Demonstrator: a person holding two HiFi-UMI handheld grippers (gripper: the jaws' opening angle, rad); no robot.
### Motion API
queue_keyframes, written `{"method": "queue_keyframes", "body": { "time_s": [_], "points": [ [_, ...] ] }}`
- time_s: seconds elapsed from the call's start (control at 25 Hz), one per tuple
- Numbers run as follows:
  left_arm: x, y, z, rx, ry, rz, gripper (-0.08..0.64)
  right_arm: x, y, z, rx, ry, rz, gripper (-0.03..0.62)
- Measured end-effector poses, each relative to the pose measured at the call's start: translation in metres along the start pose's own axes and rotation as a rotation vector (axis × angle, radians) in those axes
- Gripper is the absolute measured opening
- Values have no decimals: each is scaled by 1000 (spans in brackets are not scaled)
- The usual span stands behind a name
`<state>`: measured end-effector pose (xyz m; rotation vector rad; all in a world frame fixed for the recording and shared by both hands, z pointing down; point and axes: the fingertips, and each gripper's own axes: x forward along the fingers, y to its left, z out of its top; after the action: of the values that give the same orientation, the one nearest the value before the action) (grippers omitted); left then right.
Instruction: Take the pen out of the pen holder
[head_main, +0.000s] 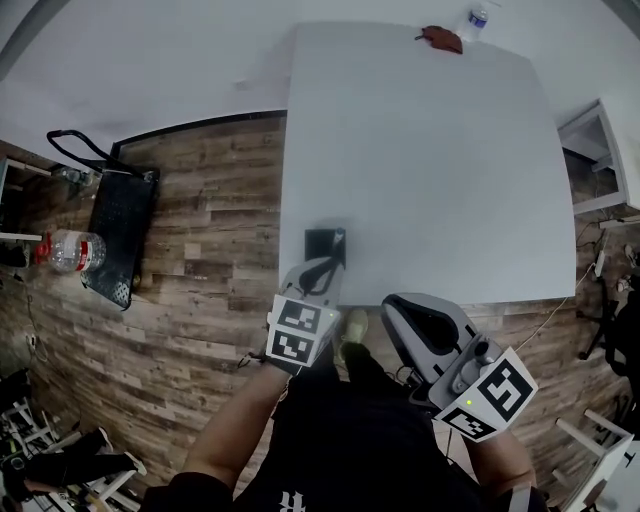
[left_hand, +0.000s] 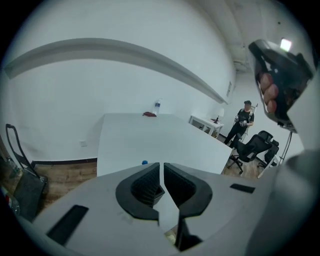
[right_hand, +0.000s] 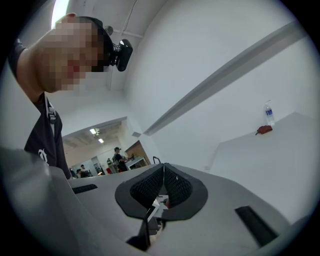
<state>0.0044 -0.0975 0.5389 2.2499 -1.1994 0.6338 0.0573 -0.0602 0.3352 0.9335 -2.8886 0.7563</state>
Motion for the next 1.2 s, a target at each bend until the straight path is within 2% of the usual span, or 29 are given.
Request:
{"method": "queue_keyframes", "body": {
  "time_s": [0.2, 0.28, 0.4, 0.56, 0.88, 1.2],
  "points": [
    [26, 15, -12, 55, 84, -2, 10, 14, -18, -5, 31, 18, -34, 12],
    [33, 19, -13, 65, 99, -3, 74, 18, -24, -5, 42, 23, -48, 12],
    [44, 25, -9, 78, 94, -2, 100, 25, -34, -6, 55, 30, -68, 12],
    [57, 27, -2, 127, 92, -4, 104, 31, -44, -8, 73, 42, -90, 12],
    [74, 24, -8, 206, 140, -27, 104, 38, -53, -12, 92, 52, -115, 12],
    [81, 20, -16, 235, 183, -32, 104, 33, -55, -12, 95, 47, -133, 12]
  ]
}}
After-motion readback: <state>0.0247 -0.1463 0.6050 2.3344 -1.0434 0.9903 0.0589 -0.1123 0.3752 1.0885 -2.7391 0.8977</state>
